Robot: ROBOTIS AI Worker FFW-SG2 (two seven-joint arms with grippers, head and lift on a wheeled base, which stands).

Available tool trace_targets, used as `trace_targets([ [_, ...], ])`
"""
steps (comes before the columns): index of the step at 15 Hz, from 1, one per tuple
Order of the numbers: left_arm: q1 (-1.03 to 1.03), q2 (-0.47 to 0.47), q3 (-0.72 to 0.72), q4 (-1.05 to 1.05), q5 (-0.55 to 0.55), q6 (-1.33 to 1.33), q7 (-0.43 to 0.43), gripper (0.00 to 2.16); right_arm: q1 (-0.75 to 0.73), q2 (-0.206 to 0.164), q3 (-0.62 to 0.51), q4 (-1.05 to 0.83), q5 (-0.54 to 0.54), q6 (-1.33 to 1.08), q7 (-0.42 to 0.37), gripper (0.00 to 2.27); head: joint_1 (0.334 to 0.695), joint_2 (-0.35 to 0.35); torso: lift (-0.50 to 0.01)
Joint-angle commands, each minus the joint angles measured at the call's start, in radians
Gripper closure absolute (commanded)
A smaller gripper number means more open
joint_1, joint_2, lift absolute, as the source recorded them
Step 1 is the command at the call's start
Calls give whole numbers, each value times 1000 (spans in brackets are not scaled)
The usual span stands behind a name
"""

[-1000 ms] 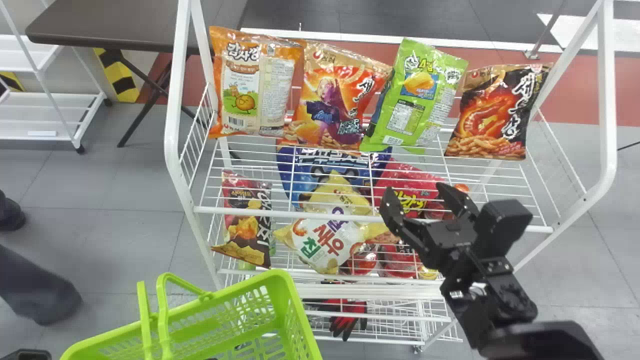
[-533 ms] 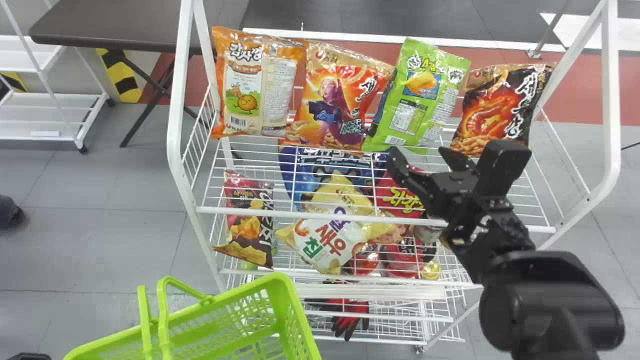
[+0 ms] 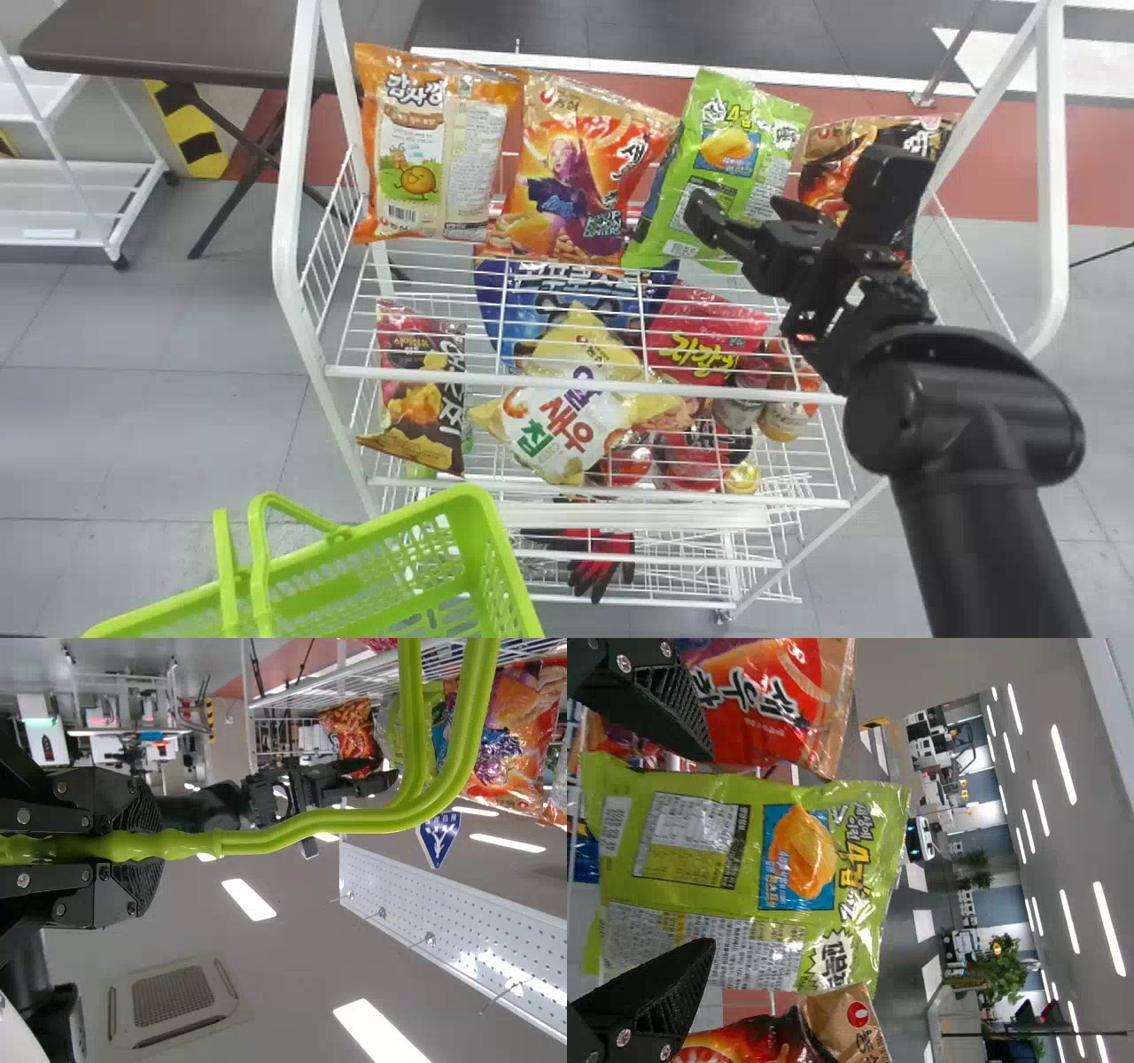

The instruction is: Hold basket handle with left hand then pick Gkobukchip with right hand and place into basket

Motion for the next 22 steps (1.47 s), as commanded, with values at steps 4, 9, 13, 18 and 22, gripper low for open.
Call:
trace_targets([
  [4, 0, 0, 6, 2, 5, 0, -1, 2145, -97, -2, 7, 131, 15, 29, 19, 56, 695, -88, 0],
  [9, 0, 0, 10, 0, 6, 0, -4, 2145, -174, -2, 10, 246, 48, 17, 33, 73, 695, -90, 0],
  [13, 5, 0, 12, 0, 9, -3, -8, 2145, -194, -2, 13, 264, 51, 29, 81, 711, 695, -79, 0],
  [18, 5, 0, 18, -2, 11, 0, -10, 2145, -171, -1, 25, 244, 49, 47, 64, 2219, 695, -66, 0],
  [22, 5, 0, 17, -2, 11, 0, -8, 2145, -108, -1, 33, 141, 74, 53, -2, 2246, 695, -67, 0],
])
